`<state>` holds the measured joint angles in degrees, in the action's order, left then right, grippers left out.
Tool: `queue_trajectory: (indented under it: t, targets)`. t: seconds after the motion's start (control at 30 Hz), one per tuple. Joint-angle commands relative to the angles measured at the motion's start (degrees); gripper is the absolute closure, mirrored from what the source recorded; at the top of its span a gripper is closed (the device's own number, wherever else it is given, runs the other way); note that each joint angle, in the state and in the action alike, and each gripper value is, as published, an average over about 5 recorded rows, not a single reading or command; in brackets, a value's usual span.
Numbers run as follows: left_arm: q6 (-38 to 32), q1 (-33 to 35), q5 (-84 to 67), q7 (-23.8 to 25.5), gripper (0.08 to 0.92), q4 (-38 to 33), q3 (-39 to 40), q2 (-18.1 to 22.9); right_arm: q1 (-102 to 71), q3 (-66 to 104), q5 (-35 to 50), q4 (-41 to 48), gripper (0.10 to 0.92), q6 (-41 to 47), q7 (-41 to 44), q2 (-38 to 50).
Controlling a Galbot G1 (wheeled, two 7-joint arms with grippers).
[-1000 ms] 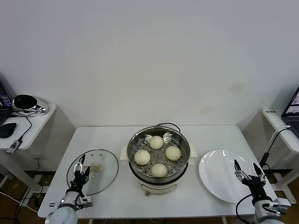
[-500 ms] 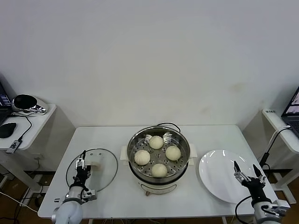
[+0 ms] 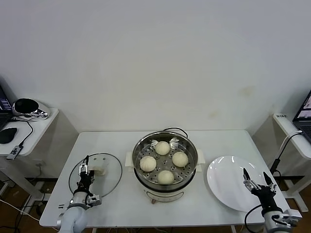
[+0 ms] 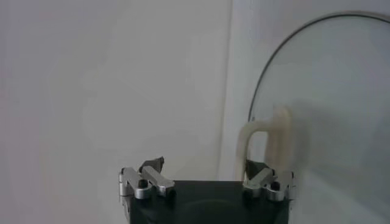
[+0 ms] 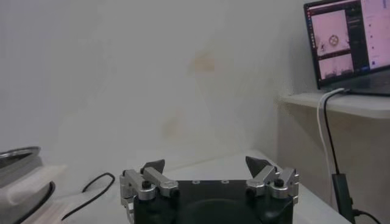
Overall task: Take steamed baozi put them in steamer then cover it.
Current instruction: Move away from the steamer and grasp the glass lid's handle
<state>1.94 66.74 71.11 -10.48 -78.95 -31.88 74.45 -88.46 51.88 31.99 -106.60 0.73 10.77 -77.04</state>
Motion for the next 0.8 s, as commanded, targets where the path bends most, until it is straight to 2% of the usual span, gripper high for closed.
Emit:
queue_trajectory:
  t: [0.03, 0.2, 0.3, 0.8]
  targets:
    - [-0.1, -1.1, 0.0, -1.1, 0.177, 4.0, 0.1, 0.1, -0.2, 0.1, -0.1, -0.2, 0.203, 0.0, 0.0, -0.1]
    - [-0.7, -1.3, -0.2, -1.6, 0.184, 4.0, 0.3, 0.1, -0.4, 0.1, -0.3, -0.3, 0.203, -0.2, 0.1, -0.4]
    - [-1.0, -1.4, -0.3, -1.6, 0.228, 4.0, 0.4, 0.0, -0.6, 0.1, -0.4, -0.4, 0.203, -0.3, 0.1, -0.5]
    - [-1.8, -1.7, -0.3, -1.2, 0.655, 4.4, 0.7, -0.3, -0.7, 0.2, -0.5, -0.5, 0.203, -0.4, 0.1, -0.7]
